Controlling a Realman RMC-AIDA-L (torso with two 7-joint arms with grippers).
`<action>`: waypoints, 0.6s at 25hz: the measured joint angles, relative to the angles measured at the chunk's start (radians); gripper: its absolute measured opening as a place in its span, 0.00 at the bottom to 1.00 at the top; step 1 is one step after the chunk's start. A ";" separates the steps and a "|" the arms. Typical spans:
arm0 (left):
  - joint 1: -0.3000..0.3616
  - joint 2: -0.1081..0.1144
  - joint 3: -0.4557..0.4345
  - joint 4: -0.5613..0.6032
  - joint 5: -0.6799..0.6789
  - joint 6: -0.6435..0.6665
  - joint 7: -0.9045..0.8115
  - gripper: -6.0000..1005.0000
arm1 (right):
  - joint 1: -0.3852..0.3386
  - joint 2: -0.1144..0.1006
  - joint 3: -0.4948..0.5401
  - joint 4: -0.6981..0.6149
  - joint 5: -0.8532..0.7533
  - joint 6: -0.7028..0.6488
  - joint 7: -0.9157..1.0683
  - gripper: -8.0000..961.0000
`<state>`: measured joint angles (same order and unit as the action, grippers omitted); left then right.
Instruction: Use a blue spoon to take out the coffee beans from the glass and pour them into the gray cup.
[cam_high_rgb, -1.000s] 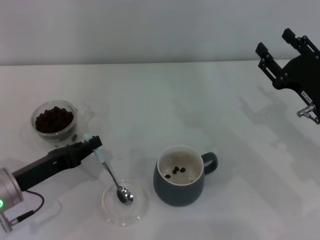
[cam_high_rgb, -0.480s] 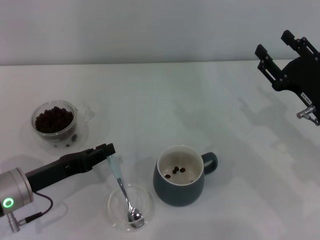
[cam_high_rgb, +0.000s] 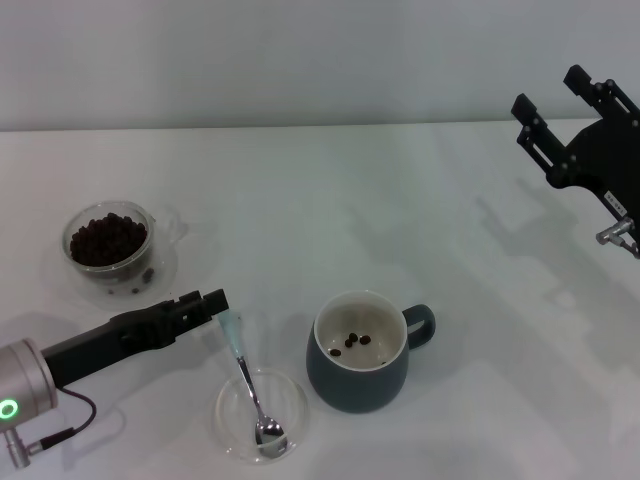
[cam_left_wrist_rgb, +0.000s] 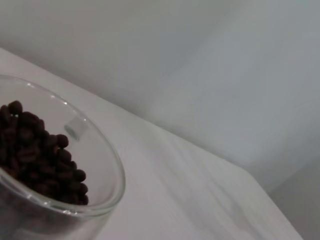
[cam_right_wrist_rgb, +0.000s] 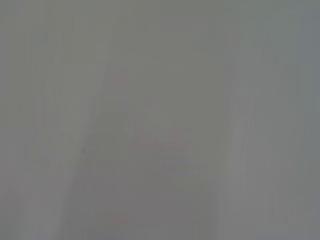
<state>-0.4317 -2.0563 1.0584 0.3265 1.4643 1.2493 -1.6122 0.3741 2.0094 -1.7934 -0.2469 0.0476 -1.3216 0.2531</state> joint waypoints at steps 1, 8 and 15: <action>0.002 0.001 -0.001 0.002 0.004 -0.001 0.004 0.47 | -0.001 0.000 -0.002 0.000 0.000 0.000 0.000 0.71; 0.034 0.004 -0.008 0.044 0.004 -0.008 0.044 0.55 | -0.008 0.000 -0.005 -0.001 0.000 -0.021 0.001 0.71; 0.076 0.008 -0.008 0.124 0.000 -0.011 0.123 0.72 | -0.008 0.000 -0.015 -0.006 0.000 -0.024 0.002 0.71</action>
<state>-0.3552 -2.0486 1.0507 0.4505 1.4645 1.2388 -1.4891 0.3663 2.0094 -1.8084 -0.2530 0.0475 -1.3454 0.2546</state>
